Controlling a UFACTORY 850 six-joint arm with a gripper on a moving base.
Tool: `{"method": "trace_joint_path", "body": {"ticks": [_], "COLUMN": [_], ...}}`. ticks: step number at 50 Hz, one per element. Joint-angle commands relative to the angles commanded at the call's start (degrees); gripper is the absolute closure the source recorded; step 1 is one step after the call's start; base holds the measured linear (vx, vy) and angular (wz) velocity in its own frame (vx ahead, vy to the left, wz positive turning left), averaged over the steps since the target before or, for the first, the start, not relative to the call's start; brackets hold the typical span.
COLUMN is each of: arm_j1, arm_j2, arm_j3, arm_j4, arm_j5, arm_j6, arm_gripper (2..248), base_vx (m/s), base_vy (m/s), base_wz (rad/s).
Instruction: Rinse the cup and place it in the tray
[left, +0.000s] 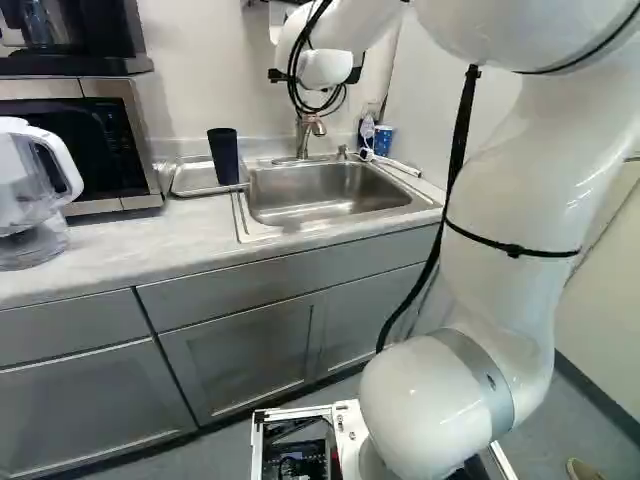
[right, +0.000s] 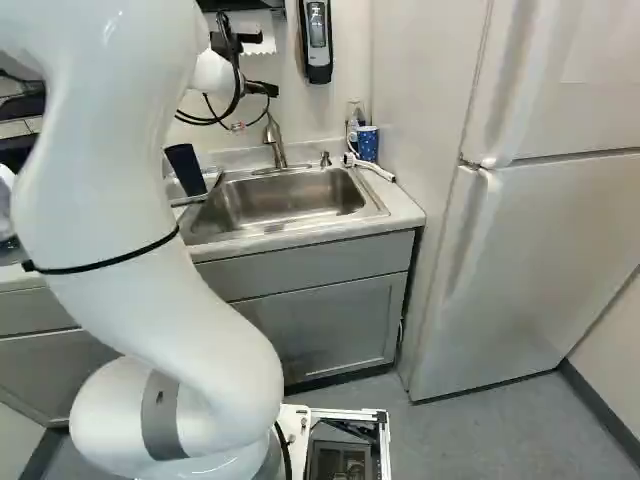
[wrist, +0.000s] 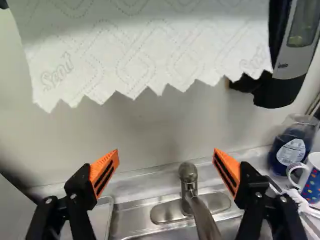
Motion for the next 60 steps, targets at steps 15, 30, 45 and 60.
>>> {"method": "trace_joint_path", "body": {"ticks": [15,30,45,60], "arm_j1": [0.88,1.22,1.22,1.22], "arm_j2": [-3.49,-5.38,-5.38,-5.38], "arm_j3": [-3.87,-6.01,-6.01,-6.01], "arm_j4": [0.00,0.00,0.00,0.00], "arm_j5": [-2.84,-5.83,-8.59,-8.59], "arm_j6": [0.00,0.00,0.00,0.00], "arm_gripper": [3,3,3,3], "base_vx": [0.000,0.000,0.000,0.000], "base_vy": [0.000,0.000,0.000,0.000], "base_wz": [0.000,0.000,0.000,0.000]}}
